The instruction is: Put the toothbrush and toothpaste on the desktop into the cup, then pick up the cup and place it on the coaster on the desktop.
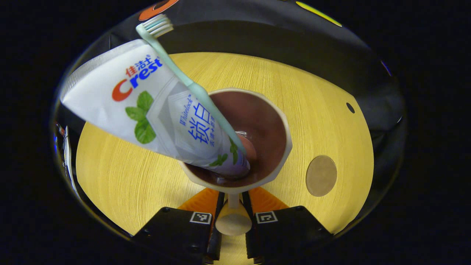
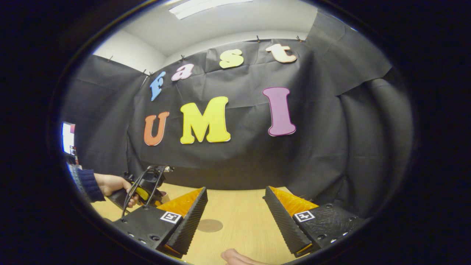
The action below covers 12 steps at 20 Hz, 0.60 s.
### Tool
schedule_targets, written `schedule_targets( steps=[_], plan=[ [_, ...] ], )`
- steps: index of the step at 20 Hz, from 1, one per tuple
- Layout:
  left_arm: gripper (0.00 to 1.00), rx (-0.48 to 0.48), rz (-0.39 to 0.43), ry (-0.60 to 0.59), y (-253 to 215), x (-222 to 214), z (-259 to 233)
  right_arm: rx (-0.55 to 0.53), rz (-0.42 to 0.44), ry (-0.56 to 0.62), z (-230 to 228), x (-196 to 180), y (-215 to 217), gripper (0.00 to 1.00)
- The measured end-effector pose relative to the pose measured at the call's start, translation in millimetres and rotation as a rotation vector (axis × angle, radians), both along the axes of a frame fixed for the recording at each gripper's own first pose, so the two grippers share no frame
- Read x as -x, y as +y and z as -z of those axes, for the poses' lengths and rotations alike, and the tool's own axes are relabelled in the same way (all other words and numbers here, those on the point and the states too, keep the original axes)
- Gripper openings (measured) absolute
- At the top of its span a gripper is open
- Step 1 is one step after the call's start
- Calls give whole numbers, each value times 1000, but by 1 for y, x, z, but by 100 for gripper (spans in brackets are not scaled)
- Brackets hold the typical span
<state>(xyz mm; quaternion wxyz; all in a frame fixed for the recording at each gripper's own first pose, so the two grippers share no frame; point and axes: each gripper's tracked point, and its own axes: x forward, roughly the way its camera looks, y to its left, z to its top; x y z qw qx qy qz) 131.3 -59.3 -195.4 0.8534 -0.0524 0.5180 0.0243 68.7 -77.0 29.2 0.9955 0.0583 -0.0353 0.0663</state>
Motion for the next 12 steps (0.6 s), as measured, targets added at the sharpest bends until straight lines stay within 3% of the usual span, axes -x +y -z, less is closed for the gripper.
schedule_targets(
  steps=[3,5,7,9,11,12],
  plan=[
    [33,-5,55,-41,-15,8,-27,3,7,15,4,-3,-1,95],
    [29,-17,117,-69,-28,16,-40,7,9,16,5,-4,0,95],
    [29,-26,191,-68,-41,28,-44,19,16,14,6,-5,-2,91],
    [33,-21,244,-54,-50,38,-54,28,37,17,8,-6,-8,95],
    [29,-21,290,-51,-48,47,-56,26,48,19,8,-8,-12,92],
    [29,-20,308,-49,-48,50,-56,24,51,22,9,-9,-14,95]
  ],
)
